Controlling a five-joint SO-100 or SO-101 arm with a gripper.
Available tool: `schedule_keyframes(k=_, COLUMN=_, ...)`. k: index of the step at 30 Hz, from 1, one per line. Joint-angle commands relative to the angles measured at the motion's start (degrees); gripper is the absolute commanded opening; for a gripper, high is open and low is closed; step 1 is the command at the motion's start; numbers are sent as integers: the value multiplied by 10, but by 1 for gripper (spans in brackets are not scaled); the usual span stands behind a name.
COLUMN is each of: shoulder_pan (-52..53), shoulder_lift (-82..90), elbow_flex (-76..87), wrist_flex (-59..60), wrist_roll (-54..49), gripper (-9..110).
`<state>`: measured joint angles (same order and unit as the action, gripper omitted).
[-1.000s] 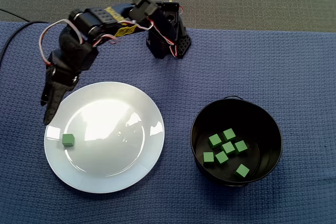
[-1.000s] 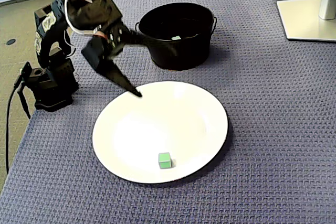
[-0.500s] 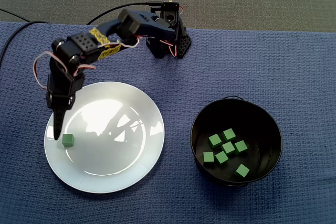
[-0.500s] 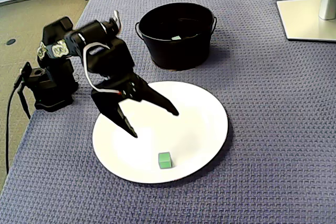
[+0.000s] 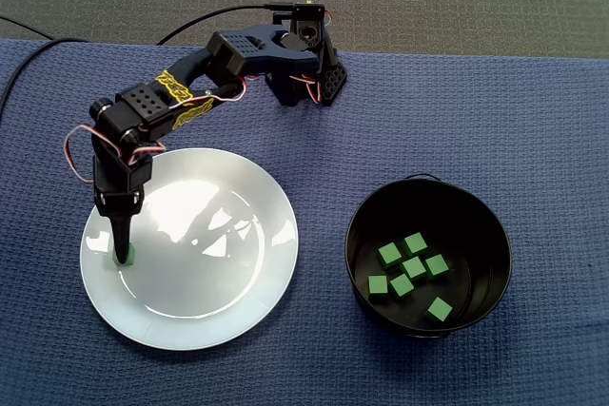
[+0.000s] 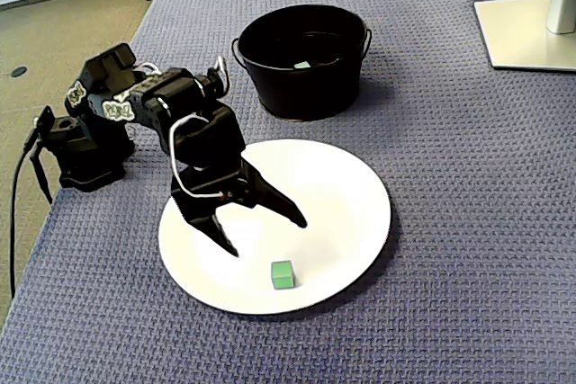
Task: Pick up the items on the white plate and put them in the black container.
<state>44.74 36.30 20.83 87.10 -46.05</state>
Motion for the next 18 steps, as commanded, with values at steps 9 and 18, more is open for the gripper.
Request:
schedule_keyframes(k=9, shoulder_pan=9, shoulder_lift=-50, elbow_flex=-24, wrist_flex=-47, wrist_roll=-19, gripper=35)
schedule_keyframes(k=18, shoulder_pan=21, shoulder_lift=-91, elbow_flex=-65, wrist_flex=-69, wrist_roll=-33, gripper=32)
